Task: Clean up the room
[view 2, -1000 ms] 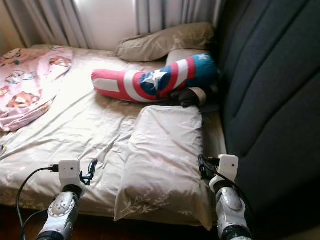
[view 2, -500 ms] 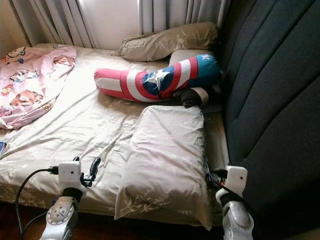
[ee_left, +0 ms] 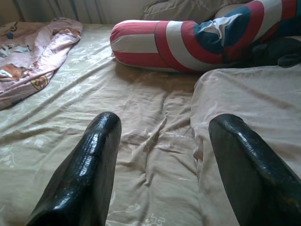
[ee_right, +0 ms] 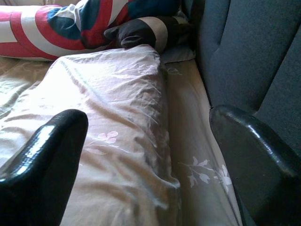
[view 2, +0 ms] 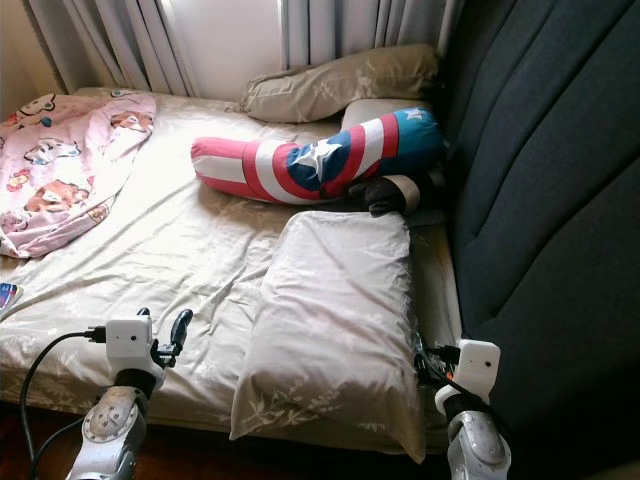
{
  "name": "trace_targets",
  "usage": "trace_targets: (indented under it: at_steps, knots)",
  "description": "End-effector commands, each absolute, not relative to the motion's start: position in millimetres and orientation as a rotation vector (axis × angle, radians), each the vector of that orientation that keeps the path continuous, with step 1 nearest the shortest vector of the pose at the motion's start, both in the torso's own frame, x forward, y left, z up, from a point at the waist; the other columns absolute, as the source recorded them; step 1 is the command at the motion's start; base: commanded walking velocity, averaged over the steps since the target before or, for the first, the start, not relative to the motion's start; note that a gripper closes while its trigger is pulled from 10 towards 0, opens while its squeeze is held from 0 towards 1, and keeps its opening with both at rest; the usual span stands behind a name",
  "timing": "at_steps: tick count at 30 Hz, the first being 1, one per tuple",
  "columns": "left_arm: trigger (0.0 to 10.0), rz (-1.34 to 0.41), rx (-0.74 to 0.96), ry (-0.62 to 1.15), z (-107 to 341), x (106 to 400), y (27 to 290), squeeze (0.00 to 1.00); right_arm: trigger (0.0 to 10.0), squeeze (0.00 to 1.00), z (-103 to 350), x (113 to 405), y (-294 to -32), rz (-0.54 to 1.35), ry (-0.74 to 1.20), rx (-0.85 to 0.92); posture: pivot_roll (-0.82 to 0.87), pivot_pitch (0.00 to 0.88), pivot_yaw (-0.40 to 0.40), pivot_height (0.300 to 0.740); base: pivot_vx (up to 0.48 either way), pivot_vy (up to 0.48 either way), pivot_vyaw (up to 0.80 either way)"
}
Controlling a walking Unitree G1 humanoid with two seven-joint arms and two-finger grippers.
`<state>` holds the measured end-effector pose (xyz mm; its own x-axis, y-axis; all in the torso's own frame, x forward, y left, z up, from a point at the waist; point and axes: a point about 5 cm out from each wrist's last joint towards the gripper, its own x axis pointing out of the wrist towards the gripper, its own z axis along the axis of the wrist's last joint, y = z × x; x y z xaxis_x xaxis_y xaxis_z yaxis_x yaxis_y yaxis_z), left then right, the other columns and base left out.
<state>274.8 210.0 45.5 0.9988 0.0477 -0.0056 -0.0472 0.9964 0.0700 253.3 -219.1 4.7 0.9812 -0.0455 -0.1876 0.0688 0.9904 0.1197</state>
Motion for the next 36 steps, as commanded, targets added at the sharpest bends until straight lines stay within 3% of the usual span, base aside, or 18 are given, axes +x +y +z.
trace_targets:
  at_steps: [1, 27, 36]
  knots:
    - [10.0, 0.04, 0.072, 0.01, 47.9, 276.5, 209.9, 0.0, 10.0, 0.0, 7.6, 255.2, -220.4, -0.061, 0.177, 0.125, 0.03, 0.0, -0.058, 0.74, 0.247, 0.0, 0.0]
    - [10.0, -0.035, 0.069, 0.017, 51.2, 282.5, 197.0, 0.0, 10.0, 0.0, 8.9, 255.3, -222.2, -0.055, 0.198, 0.102, 0.02, 0.014, -0.072, 0.74, 0.29, 0.0, 0.0]
    - [10.0, -0.074, 0.074, 0.013, 56.2, 286.3, 191.0, 0.0, 10.0, 0.0, 9.6, 257.7, -221.1, -0.053, 0.202, 0.106, 0.03, 0.015, -0.081, 0.74, 0.0, 0.0, 0.0]
